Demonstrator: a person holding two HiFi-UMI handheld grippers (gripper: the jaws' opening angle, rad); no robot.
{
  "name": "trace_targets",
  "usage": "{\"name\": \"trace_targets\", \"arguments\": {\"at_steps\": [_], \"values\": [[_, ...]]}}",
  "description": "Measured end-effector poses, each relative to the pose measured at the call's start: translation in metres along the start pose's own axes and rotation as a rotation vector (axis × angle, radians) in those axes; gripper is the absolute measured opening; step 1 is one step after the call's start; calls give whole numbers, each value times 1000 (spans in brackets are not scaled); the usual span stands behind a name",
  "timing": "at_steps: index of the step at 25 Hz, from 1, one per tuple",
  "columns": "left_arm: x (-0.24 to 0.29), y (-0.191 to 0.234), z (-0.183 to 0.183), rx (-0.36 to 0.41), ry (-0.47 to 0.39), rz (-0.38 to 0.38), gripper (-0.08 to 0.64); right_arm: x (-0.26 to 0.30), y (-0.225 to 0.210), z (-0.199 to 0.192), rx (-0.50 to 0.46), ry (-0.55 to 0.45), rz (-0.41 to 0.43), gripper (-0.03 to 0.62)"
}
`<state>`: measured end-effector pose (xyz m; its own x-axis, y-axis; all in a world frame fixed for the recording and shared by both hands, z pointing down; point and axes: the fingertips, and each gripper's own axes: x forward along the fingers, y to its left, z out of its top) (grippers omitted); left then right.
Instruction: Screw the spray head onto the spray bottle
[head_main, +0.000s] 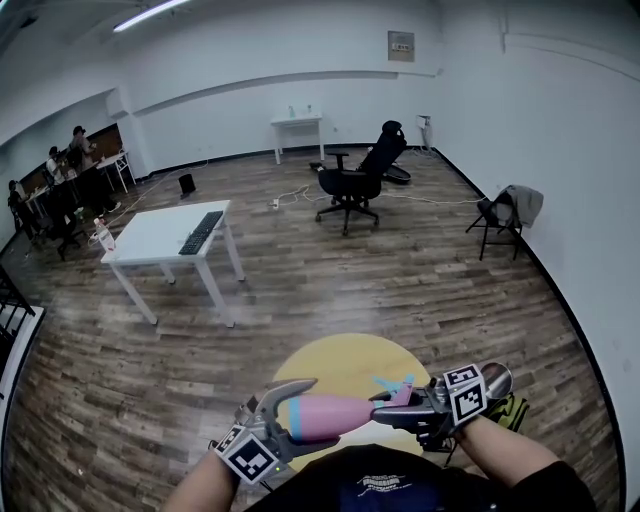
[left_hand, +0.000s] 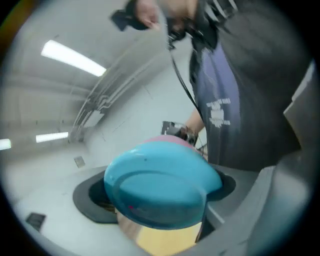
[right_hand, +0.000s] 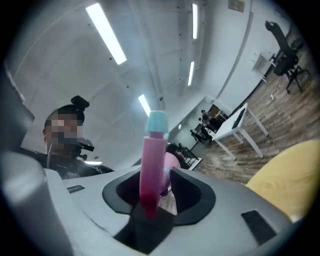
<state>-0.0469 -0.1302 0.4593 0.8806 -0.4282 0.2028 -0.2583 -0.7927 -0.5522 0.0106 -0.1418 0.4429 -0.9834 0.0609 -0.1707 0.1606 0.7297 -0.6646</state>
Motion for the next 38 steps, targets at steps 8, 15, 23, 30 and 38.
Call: {"name": "trace_targets", "arguments": {"at_steps": [8,15,23,30,38], "values": [[3,-3,10,-491,-284,-84,502,-3,7,0,-232,83,-109,203],[1,-4,18,-208,-166,-35,503,-2,10,-1,-117,84,-70,168],[1,-18,13,421,148,53,509,-11,10,-19,69,83,39,155],[-11,21,3,-386,-218,25,503,-11,-2,9,-118,40,-111,259],[5,-5,2,-233,-90,-57,503,-4,2,4,-126,94,-119,203]]}}
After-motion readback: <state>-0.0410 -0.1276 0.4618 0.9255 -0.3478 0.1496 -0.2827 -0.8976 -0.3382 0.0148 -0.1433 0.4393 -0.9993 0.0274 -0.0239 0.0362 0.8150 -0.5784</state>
